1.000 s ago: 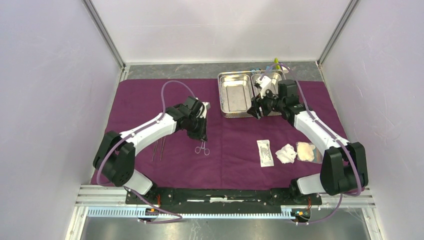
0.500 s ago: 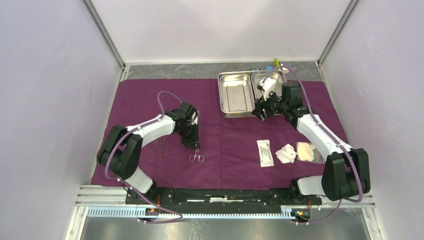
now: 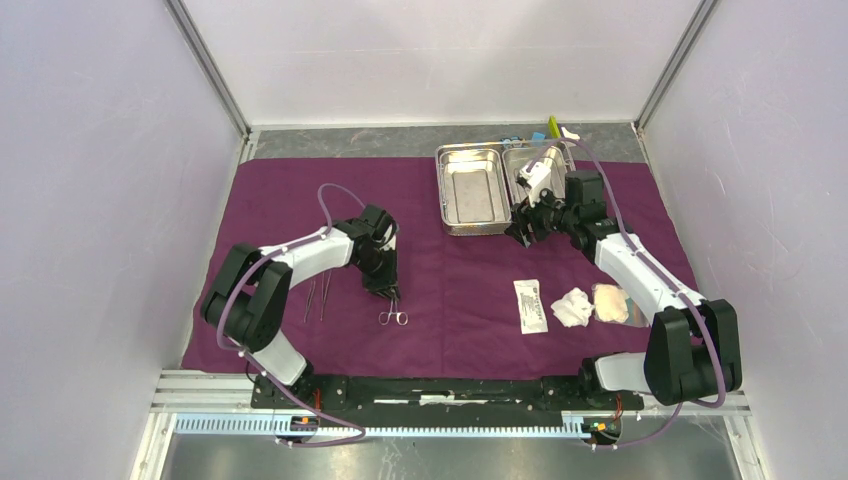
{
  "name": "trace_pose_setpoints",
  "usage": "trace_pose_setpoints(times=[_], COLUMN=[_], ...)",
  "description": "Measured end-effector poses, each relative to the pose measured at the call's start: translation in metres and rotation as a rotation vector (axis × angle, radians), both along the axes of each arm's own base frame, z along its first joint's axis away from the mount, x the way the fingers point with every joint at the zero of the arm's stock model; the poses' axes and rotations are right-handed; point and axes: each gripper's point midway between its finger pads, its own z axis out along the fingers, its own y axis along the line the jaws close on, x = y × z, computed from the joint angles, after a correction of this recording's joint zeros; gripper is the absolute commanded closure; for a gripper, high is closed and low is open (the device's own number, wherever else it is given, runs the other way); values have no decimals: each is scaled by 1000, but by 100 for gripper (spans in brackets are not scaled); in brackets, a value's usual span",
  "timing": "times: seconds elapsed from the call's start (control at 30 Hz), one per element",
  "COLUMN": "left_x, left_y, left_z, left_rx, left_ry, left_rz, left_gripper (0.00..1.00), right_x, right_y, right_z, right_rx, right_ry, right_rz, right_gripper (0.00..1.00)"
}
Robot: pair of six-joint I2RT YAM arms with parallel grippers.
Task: Open and lay out the surgical kit
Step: Place the medical item in the surgical kit.
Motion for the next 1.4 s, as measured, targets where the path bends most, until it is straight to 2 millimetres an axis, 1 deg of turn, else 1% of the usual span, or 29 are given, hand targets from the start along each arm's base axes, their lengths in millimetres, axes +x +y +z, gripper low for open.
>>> trace_pose_setpoints(times=[0.23, 0.43, 0.57, 0.67, 0.77, 0.83, 0.93, 1.27, 1.4], left_x=[10, 10, 9, 9, 9, 9, 9, 9, 9], left_y=[-4, -4, -4, -4, -4, -4, -4, -4, -4], left_z=[1, -1, -5, -5, -5, -5, -5, -5, -5], left_rx=[-5, -1, 4, 4, 4, 4, 4, 5, 6], left_ry=[-8, 0, 9, 11, 11, 11, 12, 11, 11], left_rz=[4, 4, 4, 5, 5, 5, 5, 5, 5], left_gripper=[94, 93, 91, 87, 87, 84, 84, 77, 76], right_x=[-1, -3, -3, -3, -3, -3, -3, -8, -8], right_y=[1, 1, 1, 0, 0, -1, -1, 0, 1], right_z=[-1, -5, -5, -5, -5, -6, -6, -12, -11], right_rx=[10, 9, 10, 10, 10, 10, 10, 14, 19], right_ry=[-2, 9, 9, 10, 10, 12, 13, 28, 30], right_rz=[8, 7, 8, 7, 6, 5, 3, 11, 17], right_gripper=[35, 35, 35, 35, 35, 35, 35, 35, 35])
